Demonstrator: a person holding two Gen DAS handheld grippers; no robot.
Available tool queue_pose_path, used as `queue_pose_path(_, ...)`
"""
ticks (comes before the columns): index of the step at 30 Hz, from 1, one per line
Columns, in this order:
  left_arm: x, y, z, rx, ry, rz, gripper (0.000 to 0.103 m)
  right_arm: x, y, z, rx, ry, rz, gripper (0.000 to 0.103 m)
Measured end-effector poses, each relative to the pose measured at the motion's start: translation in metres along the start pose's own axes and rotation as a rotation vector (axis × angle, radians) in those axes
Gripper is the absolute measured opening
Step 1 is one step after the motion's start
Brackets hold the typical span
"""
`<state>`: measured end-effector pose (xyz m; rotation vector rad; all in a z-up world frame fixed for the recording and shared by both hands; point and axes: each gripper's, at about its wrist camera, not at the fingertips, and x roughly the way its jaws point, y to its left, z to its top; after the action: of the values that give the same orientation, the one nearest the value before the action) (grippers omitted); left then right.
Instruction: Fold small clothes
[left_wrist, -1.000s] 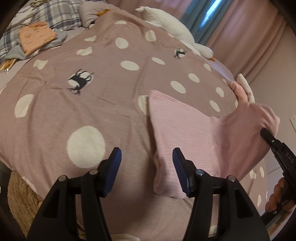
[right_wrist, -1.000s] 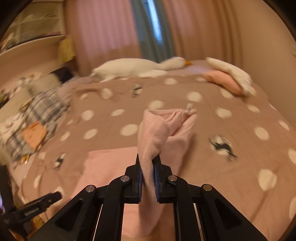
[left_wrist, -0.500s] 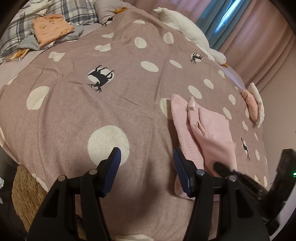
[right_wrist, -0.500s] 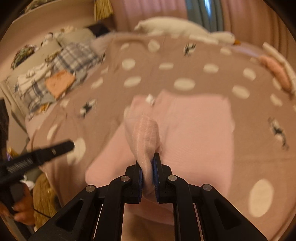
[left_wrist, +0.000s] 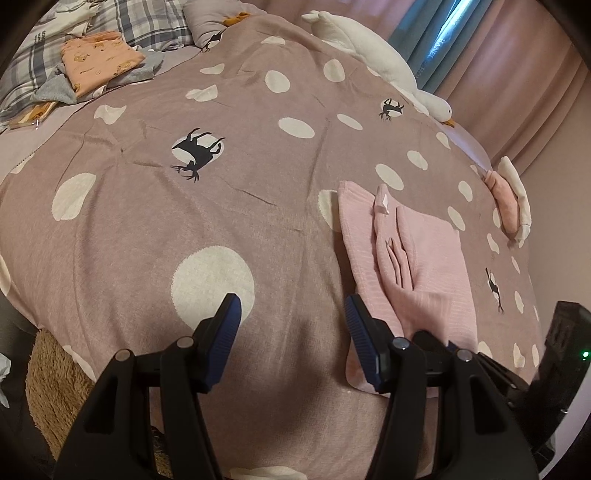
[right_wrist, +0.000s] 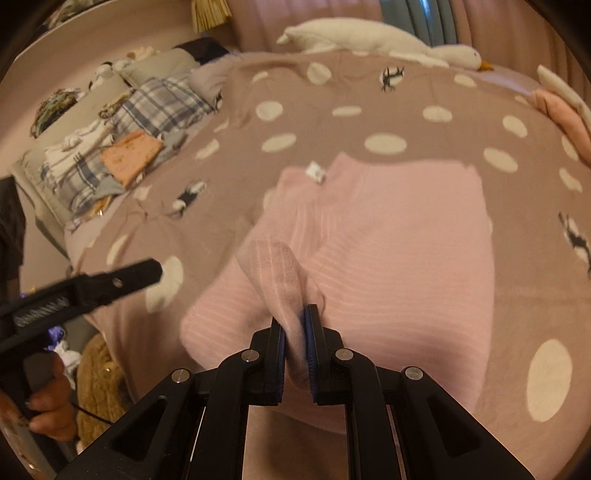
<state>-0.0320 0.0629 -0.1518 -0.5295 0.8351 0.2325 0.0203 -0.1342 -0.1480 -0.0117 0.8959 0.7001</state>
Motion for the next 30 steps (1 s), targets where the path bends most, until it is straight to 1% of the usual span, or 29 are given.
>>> queue_pose_path(3, 0.000, -0.001, 0.000, 0.002, 0.002, 0.007, 0.060, -0.001, -0.002, -0.001, 0.007, 0.005, 0.002, 0.012)
queue_pose_path(5, 0.000, -0.001, 0.000, 0.001, 0.002, 0.002, 0.060, -0.005, -0.004, 0.000, 0.017, 0.011, 0.011, 0.016)
queue_pose_path(8, 0.000, -0.003, -0.001, 0.009, 0.004, -0.001, 0.061, -0.016, -0.007, 0.000, 0.035, -0.005, 0.041, 0.027)
queue_pose_path(10, -0.002, -0.005, -0.001, 0.013, 0.001, -0.003, 0.063, -0.028, -0.010, 0.000, 0.045, -0.034, 0.050, 0.044)
queue_pose_path(11, -0.002, -0.005, -0.001, 0.015, 0.000, -0.006, 0.064, -0.034, -0.011, 0.000, 0.047, -0.049, 0.051, 0.047)
queue_pose_path(14, -0.005, -0.008, -0.002, 0.018, -0.001, -0.014, 0.064, -0.050, -0.016, 0.001, 0.058, -0.091, 0.042, 0.049)
queue_pose_path(15, -0.006, -0.010, -0.002, 0.019, 0.001, -0.020, 0.064, -0.055, -0.019, 0.002, 0.063, -0.104, 0.036, 0.052)
queue_pose_path(16, -0.007, -0.011, -0.002, 0.019, 0.003, -0.029, 0.064, -0.061, -0.023, 0.002, 0.074, -0.121, 0.019, 0.056)
queue_pose_path(17, -0.008, -0.012, -0.002, 0.020, 0.004, -0.043, 0.064, -0.063, -0.026, 0.002, 0.082, -0.130, -0.001, 0.058)
queue_pose_path(19, -0.011, -0.017, -0.002, 0.026, 0.005, -0.072, 0.064, -0.064, -0.034, 0.003, 0.098, -0.141, -0.054, 0.059)
queue_pose_path(21, -0.016, -0.023, -0.002, 0.038, 0.005, -0.117, 0.064, -0.061, -0.043, 0.002, 0.128, -0.126, -0.109, 0.059)
queue_pose_path(22, -0.017, -0.026, -0.002, 0.045, 0.003, -0.133, 0.064, -0.060, -0.047, 0.001, 0.144, -0.120, -0.125, 0.059)
queue_pose_path(23, -0.019, -0.031, -0.002, 0.058, 0.000, -0.164, 0.065, -0.058, -0.053, 0.000, 0.164, -0.111, -0.140, 0.059)
queue_pose_path(25, -0.018, -0.040, -0.002, 0.076, 0.012, -0.219, 0.066, -0.054, -0.061, -0.002, 0.198, -0.094, -0.154, 0.059)
queue_pose_path(27, -0.011, -0.052, -0.002, 0.091, 0.044, -0.269, 0.066, -0.051, -0.069, -0.004, 0.224, -0.079, -0.163, 0.059)
queue_pose_path(30, 0.009, -0.067, -0.004, 0.105, 0.106, -0.304, 0.066, -0.050, -0.075, -0.008, 0.242, -0.064, -0.170, 0.059)
